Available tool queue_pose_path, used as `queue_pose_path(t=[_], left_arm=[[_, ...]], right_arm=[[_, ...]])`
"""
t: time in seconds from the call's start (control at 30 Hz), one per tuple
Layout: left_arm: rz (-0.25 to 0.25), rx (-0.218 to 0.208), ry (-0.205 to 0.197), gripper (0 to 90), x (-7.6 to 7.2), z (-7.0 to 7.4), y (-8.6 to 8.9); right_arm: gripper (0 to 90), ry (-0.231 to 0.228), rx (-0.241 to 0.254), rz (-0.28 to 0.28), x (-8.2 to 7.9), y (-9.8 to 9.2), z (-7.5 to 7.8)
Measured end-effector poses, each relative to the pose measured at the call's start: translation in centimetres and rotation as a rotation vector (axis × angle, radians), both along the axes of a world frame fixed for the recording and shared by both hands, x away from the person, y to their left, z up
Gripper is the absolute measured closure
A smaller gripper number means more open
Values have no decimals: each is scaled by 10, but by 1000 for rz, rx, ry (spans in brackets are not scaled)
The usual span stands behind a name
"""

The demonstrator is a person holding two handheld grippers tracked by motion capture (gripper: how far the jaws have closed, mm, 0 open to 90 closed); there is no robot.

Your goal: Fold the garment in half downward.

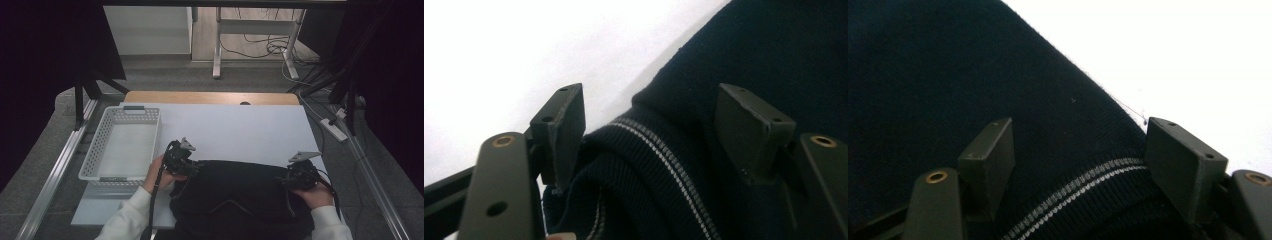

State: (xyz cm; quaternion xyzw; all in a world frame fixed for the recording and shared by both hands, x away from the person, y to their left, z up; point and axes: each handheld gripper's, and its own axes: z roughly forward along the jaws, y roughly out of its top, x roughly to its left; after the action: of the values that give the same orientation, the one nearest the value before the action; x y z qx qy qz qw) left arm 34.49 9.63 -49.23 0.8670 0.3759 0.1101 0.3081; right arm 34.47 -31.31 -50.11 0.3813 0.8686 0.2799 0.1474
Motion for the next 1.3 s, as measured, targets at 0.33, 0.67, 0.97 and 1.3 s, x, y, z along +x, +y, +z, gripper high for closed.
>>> queue_pose_path(t=[0.33, 0.67, 0.97, 1.3], left_arm=[[-1, 41, 32, 311, 2, -10, -5], [-32, 81, 74, 273, 6, -25, -11], [-61, 105, 69, 274, 6, -27, -15], [-69, 92, 66, 347, 7, -26, -13]], right_arm=[[286, 4, -6, -12, 3, -5, -3], [237, -12, -37, -40, 9, -8, -4], [194, -9, -54, -43, 15, -11, -4], [384, 31, -14, -17, 11, -14, -4]])
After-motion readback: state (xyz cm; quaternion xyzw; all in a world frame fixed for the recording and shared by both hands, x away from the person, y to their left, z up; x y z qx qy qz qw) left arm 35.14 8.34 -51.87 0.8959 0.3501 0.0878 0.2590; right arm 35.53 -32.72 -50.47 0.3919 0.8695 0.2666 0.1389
